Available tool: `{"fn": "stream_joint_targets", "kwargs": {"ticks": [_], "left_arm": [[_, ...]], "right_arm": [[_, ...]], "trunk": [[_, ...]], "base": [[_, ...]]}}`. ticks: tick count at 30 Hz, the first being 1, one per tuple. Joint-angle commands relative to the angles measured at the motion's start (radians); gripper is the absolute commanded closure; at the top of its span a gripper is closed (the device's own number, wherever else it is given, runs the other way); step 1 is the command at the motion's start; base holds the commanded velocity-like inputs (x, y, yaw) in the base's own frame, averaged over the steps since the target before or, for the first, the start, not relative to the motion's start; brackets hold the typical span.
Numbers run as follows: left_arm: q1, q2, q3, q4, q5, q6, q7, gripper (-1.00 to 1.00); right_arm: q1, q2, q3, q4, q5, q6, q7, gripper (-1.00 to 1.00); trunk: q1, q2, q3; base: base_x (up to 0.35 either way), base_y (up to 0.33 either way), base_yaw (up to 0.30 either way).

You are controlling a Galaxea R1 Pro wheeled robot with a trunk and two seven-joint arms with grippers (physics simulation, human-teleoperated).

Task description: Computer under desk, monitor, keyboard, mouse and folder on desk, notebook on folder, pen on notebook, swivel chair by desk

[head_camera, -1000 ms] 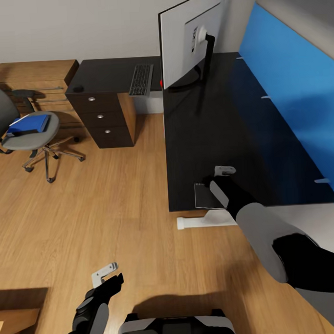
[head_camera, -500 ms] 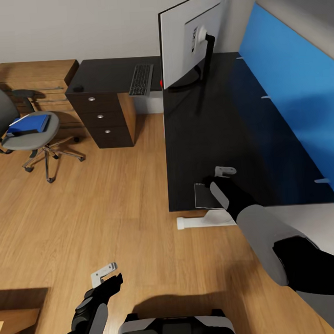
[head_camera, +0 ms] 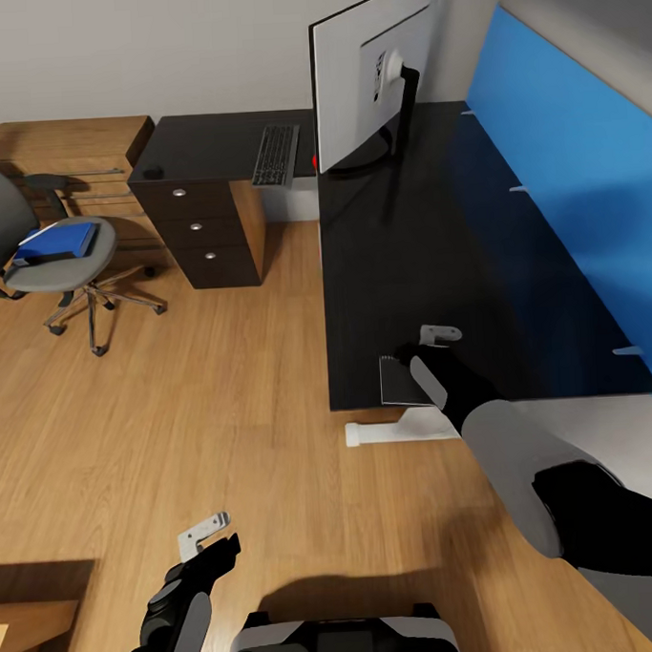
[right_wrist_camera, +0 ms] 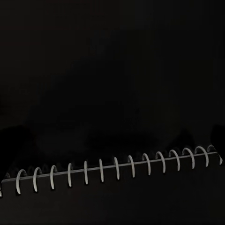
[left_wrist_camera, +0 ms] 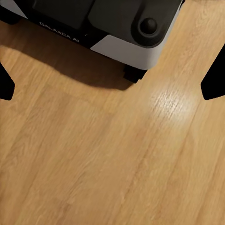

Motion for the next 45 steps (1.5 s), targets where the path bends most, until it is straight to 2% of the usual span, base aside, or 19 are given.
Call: {"fn": "stream_joint_targets", "kwargs": {"ticks": [1,2,14,45], "left_arm": [[0.000,0.000,0.000,-0.002,0.010,0.003,0.007,-1.00],[0.000,0.000,0.000,-0.002,0.010,0.003,0.007,-1.00],[0.000,0.000,0.000,-0.002,0.010,0.003,0.007,-1.00],[0.000,0.000,0.000,-0.002,0.012,0.003,0.007,-1.00]], "right_arm": [[0.000,-0.001,0.007,0.005,-0.015,0.010,-0.007,-1.00],[0.000,-0.001,0.007,0.038,-0.028,0.049,-0.007,-1.00],[0.000,-0.001,0.008,0.038,-0.028,0.049,-0.007,-1.00],[0.000,-0.001,0.007,0.036,-0.028,0.049,-0.007,-1.00]], "trunk": [[0.001,-0.001,-0.002],[0.001,-0.001,-0.002],[0.001,-0.001,-0.002],[0.001,-0.001,-0.002]], "base": [[-0.011,0.000,0.000],[-0.031,0.000,0.000],[-0.133,0.000,0.000],[-0.005,0.000,0.000]]}}
